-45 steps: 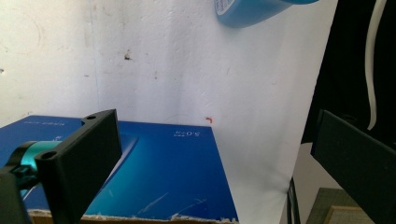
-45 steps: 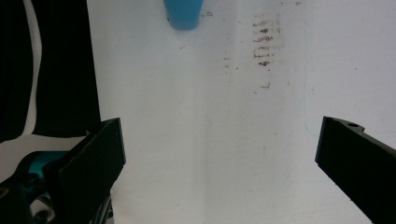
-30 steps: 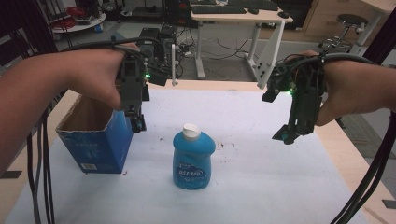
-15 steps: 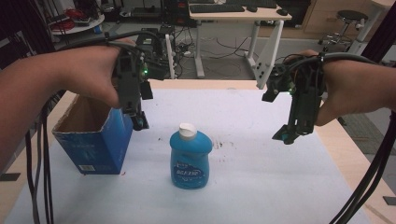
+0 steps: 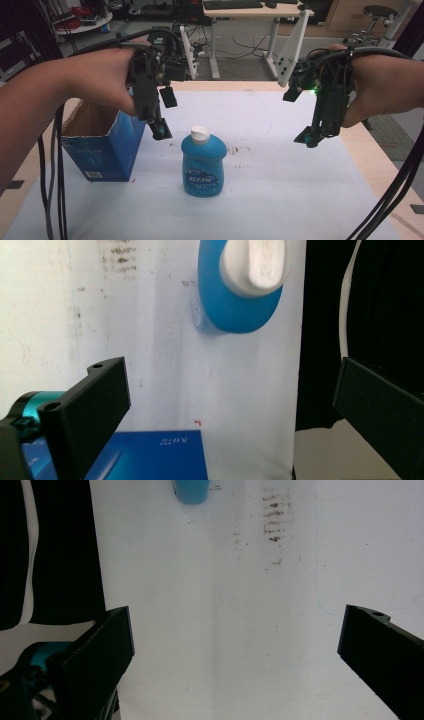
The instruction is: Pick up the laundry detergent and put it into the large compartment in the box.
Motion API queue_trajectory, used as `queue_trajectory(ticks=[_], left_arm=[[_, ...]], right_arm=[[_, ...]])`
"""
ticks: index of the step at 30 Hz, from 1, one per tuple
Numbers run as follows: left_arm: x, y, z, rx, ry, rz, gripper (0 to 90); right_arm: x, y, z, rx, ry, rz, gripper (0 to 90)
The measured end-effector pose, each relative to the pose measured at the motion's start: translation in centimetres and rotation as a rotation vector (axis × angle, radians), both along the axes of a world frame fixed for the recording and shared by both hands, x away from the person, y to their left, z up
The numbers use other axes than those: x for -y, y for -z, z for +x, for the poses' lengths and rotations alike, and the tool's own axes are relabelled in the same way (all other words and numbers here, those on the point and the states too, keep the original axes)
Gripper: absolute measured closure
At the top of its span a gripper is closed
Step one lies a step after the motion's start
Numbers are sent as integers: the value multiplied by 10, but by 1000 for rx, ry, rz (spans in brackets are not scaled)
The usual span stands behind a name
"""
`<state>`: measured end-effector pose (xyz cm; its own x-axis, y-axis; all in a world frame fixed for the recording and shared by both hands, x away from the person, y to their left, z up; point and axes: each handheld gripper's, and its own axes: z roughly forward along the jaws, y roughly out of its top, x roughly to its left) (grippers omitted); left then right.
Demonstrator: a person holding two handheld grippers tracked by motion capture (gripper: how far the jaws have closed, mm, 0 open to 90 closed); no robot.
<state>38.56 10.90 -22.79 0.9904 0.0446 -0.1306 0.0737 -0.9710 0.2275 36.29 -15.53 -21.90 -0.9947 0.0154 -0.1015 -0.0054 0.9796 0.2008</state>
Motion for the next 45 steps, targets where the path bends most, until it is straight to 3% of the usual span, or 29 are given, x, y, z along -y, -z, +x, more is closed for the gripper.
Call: queue_trajectory(ticks=[6, 25, 45], left_arm=[[10, 1, -6, 34, 3, -35, 17], [37, 27, -15, 63, 22, -23, 17], [65, 54, -21, 106, 59, 58, 17]], right_arm=[[1, -1, -2, 5, -2, -2, 6], [-1, 0, -2, 8, 5, -11, 6], [2, 2, 0, 11, 6, -7, 6]])
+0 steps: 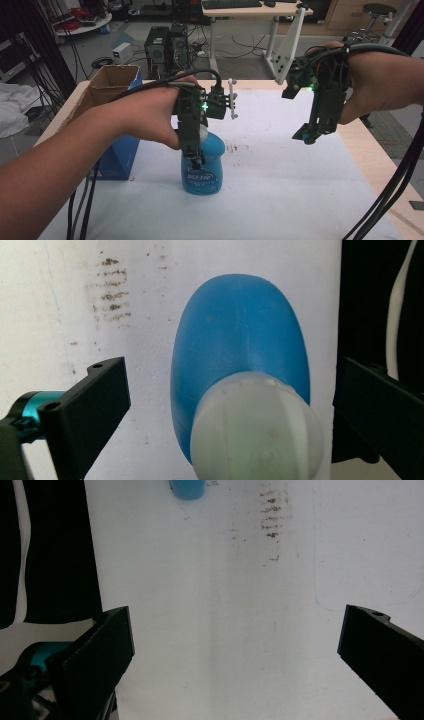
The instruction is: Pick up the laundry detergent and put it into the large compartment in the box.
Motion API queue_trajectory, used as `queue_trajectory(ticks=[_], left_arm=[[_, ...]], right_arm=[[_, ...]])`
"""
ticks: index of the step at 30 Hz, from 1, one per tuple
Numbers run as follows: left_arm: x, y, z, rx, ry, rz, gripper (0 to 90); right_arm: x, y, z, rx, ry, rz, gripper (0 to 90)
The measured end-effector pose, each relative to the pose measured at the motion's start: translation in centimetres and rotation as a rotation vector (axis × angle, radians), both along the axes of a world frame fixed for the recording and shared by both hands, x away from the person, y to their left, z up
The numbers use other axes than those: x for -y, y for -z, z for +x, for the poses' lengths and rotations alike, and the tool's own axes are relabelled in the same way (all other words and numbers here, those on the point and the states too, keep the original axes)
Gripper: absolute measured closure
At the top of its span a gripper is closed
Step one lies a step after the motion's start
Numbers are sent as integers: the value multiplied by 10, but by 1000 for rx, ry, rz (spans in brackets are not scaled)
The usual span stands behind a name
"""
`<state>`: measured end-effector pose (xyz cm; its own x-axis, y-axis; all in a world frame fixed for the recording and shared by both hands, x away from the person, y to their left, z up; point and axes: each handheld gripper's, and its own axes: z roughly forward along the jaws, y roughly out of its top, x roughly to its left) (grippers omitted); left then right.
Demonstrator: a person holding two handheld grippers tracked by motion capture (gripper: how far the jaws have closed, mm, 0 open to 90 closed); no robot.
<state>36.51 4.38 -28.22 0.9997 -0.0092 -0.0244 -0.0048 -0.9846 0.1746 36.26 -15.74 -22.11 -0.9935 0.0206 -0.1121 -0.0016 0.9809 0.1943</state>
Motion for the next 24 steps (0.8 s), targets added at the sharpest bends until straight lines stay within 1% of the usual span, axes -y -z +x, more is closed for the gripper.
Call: queue_trajectory(ticks=[1, 5, 9, 12, 15, 20, 24], left_arm=[[1, 2, 0, 6, 0, 7, 17], [3, 6, -1, 7, 3, 19, 17], [5, 8, -2, 22, 4, 41, 17], [6, 10, -3, 25, 4, 43, 17], [5, 12, -4, 17, 11, 49, 17], [5, 13, -3, 29, 7, 57, 17], [7, 15, -3, 32, 16, 59, 17]], right_arm=[[0, 0, 0, 1, 4, -1, 6], [1, 0, 0, 0, 4, 2, 6], [1, 0, 1, 1, 5, 2, 6], [1, 2, 2, 0, 1, 0, 6], [1, 2, 2, -1, 2, 3, 6], [3, 2, 3, 0, 16, 3, 6], [3, 3, 4, 0, 21, -1, 6]])
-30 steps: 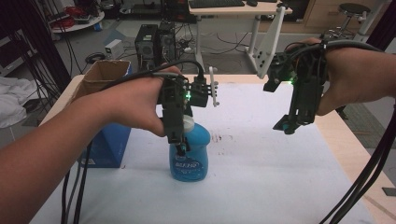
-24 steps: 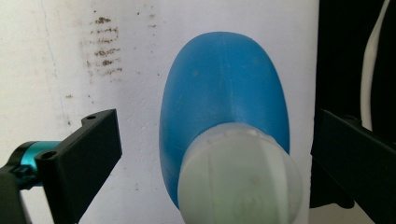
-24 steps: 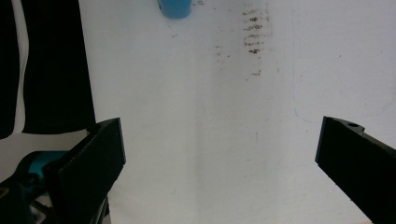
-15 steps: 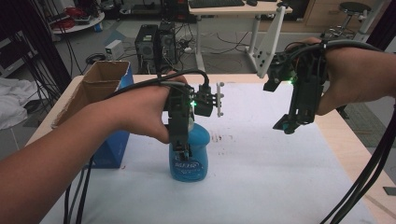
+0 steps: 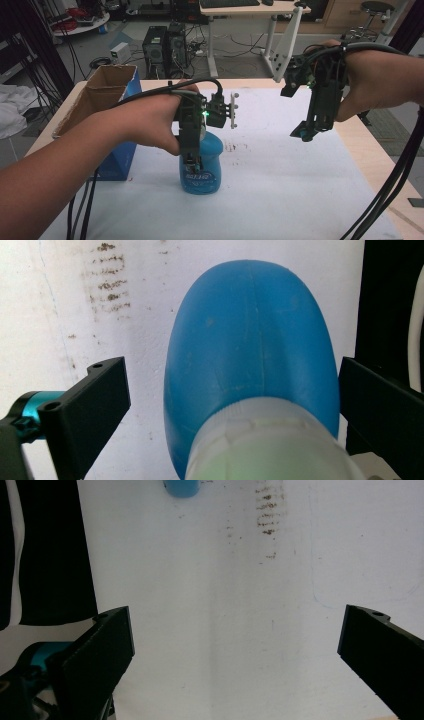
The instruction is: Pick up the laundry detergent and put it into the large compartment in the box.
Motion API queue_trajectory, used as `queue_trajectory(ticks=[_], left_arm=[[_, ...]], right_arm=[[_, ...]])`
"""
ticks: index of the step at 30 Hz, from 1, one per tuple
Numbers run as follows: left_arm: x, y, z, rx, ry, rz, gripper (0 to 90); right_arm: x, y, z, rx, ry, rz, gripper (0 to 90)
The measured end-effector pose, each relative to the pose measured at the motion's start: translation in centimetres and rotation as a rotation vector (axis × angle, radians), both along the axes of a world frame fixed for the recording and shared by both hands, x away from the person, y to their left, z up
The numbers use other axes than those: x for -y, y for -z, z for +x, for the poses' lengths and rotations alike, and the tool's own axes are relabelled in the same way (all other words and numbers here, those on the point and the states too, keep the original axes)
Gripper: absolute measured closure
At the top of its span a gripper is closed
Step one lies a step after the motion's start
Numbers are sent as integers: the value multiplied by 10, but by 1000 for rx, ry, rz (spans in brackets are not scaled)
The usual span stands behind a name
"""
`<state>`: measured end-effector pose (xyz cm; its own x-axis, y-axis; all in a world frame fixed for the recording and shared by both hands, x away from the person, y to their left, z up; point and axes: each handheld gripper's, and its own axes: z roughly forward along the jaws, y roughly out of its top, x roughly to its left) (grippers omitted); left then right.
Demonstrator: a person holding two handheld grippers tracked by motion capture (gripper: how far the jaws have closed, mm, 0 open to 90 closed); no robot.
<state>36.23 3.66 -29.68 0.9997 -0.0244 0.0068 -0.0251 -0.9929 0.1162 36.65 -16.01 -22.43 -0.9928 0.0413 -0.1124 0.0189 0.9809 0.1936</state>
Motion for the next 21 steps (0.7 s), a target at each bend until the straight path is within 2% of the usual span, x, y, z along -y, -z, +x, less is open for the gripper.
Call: queue_trajectory(ticks=[5, 10, 13, 21], left_arm=[[2, 1, -1, -4, 9, 7, 82], [2, 1, 0, -2, 6, 7, 94], [2, 1, -1, -8, 8, 13, 139], [3, 1, -1, -7, 7, 13, 147]], right_arm=[[-1, 0, 0, 2, -1, 2, 6], [0, 0, 0, 2, -3, -1, 6], [0, 0, 0, 2, -6, 2, 6], [0, 0, 0, 2, -6, 2, 6]])
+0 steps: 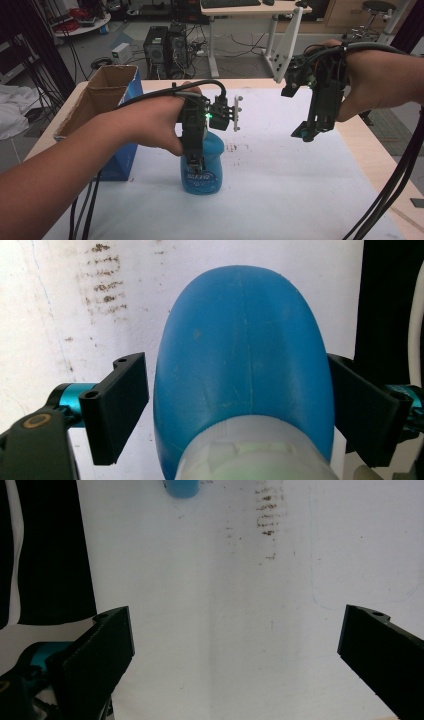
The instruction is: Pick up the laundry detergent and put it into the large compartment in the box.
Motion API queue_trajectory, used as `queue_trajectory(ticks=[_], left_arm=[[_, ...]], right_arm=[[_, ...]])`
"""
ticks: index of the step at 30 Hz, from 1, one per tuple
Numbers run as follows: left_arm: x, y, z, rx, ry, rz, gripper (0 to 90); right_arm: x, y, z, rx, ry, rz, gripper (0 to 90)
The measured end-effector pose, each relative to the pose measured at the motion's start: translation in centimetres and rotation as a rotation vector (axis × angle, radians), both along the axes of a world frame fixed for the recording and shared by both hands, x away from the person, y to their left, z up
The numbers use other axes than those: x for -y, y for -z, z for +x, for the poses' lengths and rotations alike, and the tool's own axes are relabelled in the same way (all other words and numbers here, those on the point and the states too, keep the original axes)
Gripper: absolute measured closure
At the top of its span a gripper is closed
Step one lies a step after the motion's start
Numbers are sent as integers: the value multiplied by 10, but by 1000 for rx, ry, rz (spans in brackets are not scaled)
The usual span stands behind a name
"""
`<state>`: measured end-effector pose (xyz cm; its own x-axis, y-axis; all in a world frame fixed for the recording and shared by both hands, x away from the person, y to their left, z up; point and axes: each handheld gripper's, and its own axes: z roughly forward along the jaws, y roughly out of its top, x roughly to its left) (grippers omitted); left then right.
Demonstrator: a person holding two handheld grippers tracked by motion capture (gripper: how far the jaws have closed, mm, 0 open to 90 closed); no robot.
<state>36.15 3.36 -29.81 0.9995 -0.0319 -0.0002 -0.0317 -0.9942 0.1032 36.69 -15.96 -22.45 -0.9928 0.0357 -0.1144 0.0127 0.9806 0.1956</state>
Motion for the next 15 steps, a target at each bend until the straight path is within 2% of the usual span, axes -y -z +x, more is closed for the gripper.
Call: queue_trajectory(ticks=[15], left_arm=[[1, 0, -2, 23, 5, 14, 153]], right_arm=[[1, 1, 0, -2, -1, -1, 6]])
